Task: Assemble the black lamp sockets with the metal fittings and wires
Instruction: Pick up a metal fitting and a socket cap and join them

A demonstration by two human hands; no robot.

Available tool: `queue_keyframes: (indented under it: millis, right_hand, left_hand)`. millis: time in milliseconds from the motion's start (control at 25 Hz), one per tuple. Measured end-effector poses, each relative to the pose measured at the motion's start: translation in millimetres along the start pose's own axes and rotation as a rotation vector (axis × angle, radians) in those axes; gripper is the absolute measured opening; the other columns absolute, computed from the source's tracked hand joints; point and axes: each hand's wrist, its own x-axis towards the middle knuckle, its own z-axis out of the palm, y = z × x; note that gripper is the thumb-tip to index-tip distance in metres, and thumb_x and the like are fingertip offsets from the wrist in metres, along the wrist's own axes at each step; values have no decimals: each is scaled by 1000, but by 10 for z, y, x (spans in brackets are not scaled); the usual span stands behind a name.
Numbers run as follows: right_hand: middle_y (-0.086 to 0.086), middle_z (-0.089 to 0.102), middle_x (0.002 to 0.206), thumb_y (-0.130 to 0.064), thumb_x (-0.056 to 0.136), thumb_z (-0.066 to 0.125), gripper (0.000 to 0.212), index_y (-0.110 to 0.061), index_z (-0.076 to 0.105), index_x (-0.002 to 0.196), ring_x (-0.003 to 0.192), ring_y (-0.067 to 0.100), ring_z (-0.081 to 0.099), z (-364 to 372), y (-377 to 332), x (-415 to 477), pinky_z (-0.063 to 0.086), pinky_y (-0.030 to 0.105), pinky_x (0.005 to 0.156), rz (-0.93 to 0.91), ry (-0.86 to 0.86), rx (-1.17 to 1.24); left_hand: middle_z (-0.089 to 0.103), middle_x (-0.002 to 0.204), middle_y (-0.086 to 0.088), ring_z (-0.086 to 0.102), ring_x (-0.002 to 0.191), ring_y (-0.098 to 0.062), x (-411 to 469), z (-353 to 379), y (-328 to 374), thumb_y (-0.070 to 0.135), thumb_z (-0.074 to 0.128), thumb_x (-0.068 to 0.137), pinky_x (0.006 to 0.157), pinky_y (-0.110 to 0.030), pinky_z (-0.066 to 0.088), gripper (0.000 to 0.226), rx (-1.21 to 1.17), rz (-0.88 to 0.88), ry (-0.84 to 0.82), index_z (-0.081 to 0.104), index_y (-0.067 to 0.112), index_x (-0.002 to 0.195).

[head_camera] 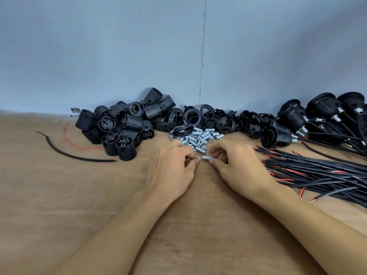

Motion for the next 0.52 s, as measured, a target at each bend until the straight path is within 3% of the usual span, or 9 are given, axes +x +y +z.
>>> queue_keyframes:
  millis: [200,280,360,520]
  right_hand:
    - [-15,62,80,-19,90,68,11,-28,70,96,70,2,52,18,-8,8,51,31,72,-67,-6,-31]
    - [-15,61,80,-18,89,68,13,-28,70,96,68,2,51,12,-3,9,47,27,70,-74,-23,-34]
    - [-15,61,78,-18,89,69,13,-28,71,97,67,1,53,5,-6,17,43,20,67,-68,-47,-17]
    - [-13,68,82,-20,90,71,13,-26,75,100,74,3,59,-27,20,45,47,14,70,36,3,107]
  left_hand:
    - [58,71,14,49,67,-6,-58,21,53,29,73,87,53,-16,31,16,47,135,12,65,24,74]
    - [56,65,13,50,63,-6,-74,34,69,32,75,85,54,-23,37,23,34,144,0,60,24,70]
    - [53,61,15,50,59,-3,-69,42,66,28,76,85,53,-22,37,20,13,128,1,61,25,73]
    - [67,75,19,63,70,4,-25,46,40,13,76,86,66,-12,48,19,-215,-38,-41,66,29,86]
